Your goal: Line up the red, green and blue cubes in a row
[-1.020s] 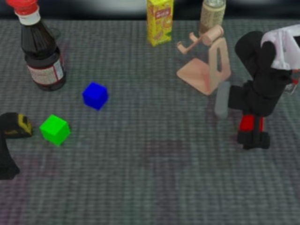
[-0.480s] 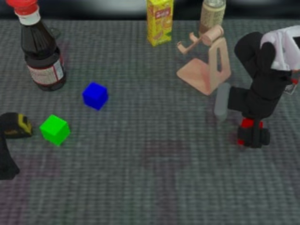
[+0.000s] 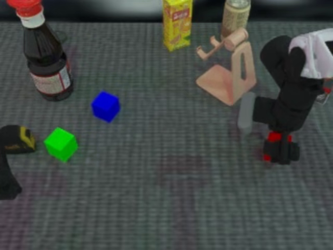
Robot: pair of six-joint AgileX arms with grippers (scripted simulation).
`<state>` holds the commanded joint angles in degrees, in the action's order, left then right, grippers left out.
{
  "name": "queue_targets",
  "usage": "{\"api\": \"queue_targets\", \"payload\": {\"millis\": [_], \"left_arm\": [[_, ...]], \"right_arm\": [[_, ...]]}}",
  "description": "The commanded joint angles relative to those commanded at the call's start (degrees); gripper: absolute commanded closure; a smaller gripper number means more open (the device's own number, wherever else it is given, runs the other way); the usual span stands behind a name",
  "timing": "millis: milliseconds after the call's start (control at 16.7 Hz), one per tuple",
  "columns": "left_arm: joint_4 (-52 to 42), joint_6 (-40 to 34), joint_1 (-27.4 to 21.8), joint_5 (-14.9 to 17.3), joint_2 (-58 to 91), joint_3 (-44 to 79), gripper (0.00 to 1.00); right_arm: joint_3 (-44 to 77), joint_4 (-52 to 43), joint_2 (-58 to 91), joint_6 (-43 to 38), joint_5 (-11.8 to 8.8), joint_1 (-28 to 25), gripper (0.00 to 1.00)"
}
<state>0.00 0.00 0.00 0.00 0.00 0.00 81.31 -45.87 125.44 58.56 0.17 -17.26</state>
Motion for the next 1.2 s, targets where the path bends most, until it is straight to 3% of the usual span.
{"api": "queue_targets", "payload": {"millis": [540, 900, 1200], "left_arm": [[0.0, 0.0, 0.0, 0.0, 0.0, 0.0, 0.0], [0.0, 0.0, 0.0, 0.0, 0.0, 0.0, 0.0], [0.0, 0.0, 0.0, 0.0, 0.0, 0.0, 0.0]], "right_arm": [[7.6, -14.7, -7.0, -0.9, -0.6, -0.4, 1.0], [8.5, -16.0, -7.5, -1.1, -0.6, -0.3, 1.0], [18.0, -21.1, -1.2, -4.5, -0.5, -7.5, 1.0]]}}
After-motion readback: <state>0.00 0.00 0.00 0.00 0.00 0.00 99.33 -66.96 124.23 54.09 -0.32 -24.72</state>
